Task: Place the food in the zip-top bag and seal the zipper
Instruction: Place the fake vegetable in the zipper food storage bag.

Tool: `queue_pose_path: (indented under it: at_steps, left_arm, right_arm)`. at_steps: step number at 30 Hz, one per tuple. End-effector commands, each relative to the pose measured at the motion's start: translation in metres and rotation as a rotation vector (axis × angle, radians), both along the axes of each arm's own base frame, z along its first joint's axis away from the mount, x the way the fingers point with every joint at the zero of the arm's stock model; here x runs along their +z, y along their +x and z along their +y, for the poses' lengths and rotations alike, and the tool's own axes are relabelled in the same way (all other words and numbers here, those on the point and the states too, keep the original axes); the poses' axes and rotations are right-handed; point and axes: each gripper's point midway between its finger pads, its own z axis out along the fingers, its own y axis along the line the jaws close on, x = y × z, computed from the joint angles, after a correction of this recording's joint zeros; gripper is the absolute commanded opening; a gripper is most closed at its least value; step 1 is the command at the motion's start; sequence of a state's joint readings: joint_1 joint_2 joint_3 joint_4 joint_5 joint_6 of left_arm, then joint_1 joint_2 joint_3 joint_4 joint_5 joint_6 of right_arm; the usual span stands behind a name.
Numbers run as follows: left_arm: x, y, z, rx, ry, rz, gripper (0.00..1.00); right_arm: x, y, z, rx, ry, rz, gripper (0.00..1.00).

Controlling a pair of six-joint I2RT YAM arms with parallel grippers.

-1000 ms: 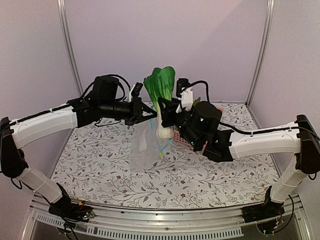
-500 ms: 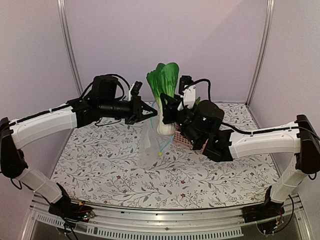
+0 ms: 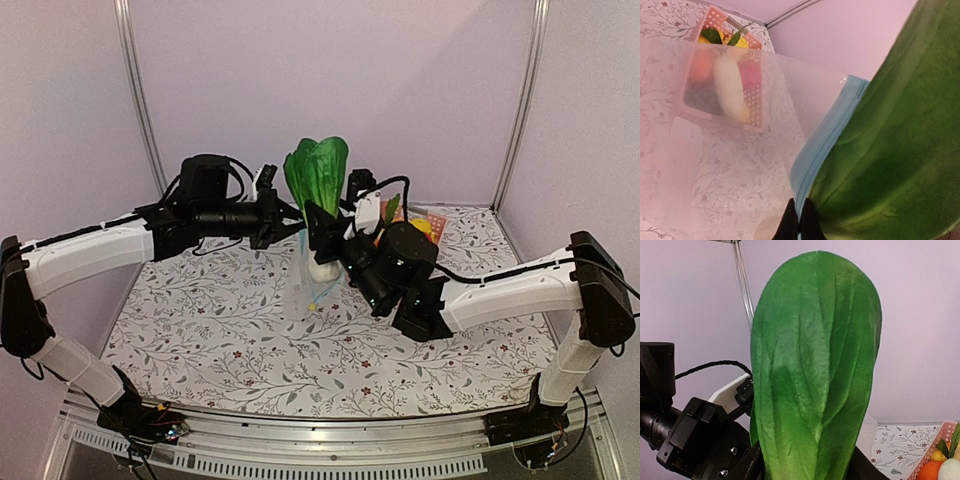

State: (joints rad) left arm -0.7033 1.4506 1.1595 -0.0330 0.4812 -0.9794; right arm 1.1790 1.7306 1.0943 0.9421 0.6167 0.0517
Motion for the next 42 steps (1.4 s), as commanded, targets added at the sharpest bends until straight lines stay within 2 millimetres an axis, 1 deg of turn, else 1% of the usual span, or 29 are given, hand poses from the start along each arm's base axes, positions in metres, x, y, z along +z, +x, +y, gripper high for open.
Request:
queue_pose_path:
  at_steps: [1, 3, 5, 6, 9, 11, 13, 14, 17, 20, 21, 22, 25, 26, 28, 30, 34, 37, 40, 42]
  left_arm:
    - [0.028, 0.008, 0.009, 0.033, -0.117, -0.038, 0.00]
    - [0.030, 0.010, 0.010, 0.038, -0.142, -0.030, 0.00]
    - [0.030, 0.013, 0.012, 0.046, -0.142, -0.028, 0.00]
    - [0.029, 0.014, 0.013, 0.050, -0.140, -0.028, 0.00]
    - [0.027, 0.018, 0.018, 0.061, -0.136, -0.019, 0.00]
    - [0.024, 0.019, 0.019, 0.065, -0.134, -0.014, 0.00]
    - [0.024, 0.019, 0.020, 0.063, -0.134, -0.013, 0.00]
    - [0.024, 0.019, 0.020, 0.062, -0.134, -0.015, 0.00]
    - [0.023, 0.018, 0.019, 0.053, -0.131, -0.014, 0.00]
    - [0.021, 0.015, 0.018, 0.035, -0.121, -0.013, 0.00]
    - [0.019, 0.014, 0.018, 0.031, -0.114, -0.012, 0.00]
    - [0.018, 0.013, 0.019, 0.025, -0.106, -0.012, 0.00]
    - [0.015, 0.008, 0.018, 0.001, -0.085, -0.014, 0.00]
    - [0.013, 0.006, 0.019, -0.004, -0.076, -0.012, 0.00]
    - [0.008, 0.005, 0.020, -0.004, -0.061, -0.006, 0.00]
    - [0.001, 0.003, 0.023, 0.004, -0.047, 0.005, 0.00]
    - [-0.004, -0.002, 0.023, 0.003, -0.054, 0.036, 0.00]
    - [-0.002, -0.005, 0.022, 0.008, -0.075, 0.053, 0.00]
    - [0.004, -0.006, 0.024, 0.034, -0.100, 0.061, 0.00]
    - [0.011, -0.005, 0.026, 0.048, -0.132, 0.059, 0.00]
  right_arm:
    - [-0.018, -0.010, -0.003, -0.005, -0.049, 0.014, 0.49]
    - [-0.022, -0.009, -0.005, -0.012, -0.057, 0.023, 0.51]
    - [-0.026, -0.010, -0.004, -0.010, -0.071, 0.030, 0.59]
    - [-0.027, -0.012, -0.003, -0.008, -0.075, 0.033, 0.60]
    - [-0.030, -0.014, -0.002, -0.004, -0.091, 0.040, 0.61]
    - [-0.031, -0.016, -0.002, 0.002, -0.097, 0.049, 0.66]
    - [-0.033, -0.015, -0.003, 0.001, -0.100, 0.058, 0.74]
    - [-0.035, -0.015, -0.003, -0.001, -0.107, 0.064, 0.76]
    - [-0.033, -0.014, -0.006, -0.008, -0.093, 0.078, 0.76]
    - [-0.025, -0.012, -0.009, -0.028, -0.080, 0.095, 0.76]
    - [-0.023, -0.011, -0.009, -0.034, -0.081, 0.101, 0.72]
    - [-0.019, -0.010, -0.010, -0.039, -0.079, 0.104, 0.66]
    - [-0.014, -0.007, -0.009, -0.037, -0.073, 0.116, 0.38]
    - [-0.013, -0.005, -0.010, -0.036, -0.065, 0.119, 0.27]
    - [-0.010, -0.003, -0.011, -0.036, -0.044, 0.124, 0.12]
    - [-0.002, -0.001, -0.012, -0.032, -0.010, 0.112, 0.01]
    - [0.024, -0.006, -0.013, -0.012, 0.052, 0.011, 0.00]
    - [0.041, -0.007, -0.013, -0.035, 0.075, -0.073, 0.00]
    - [0.041, -0.004, -0.005, -0.049, 0.060, -0.107, 0.00]
    - [0.034, -0.004, 0.003, -0.033, 0.042, -0.108, 0.00]
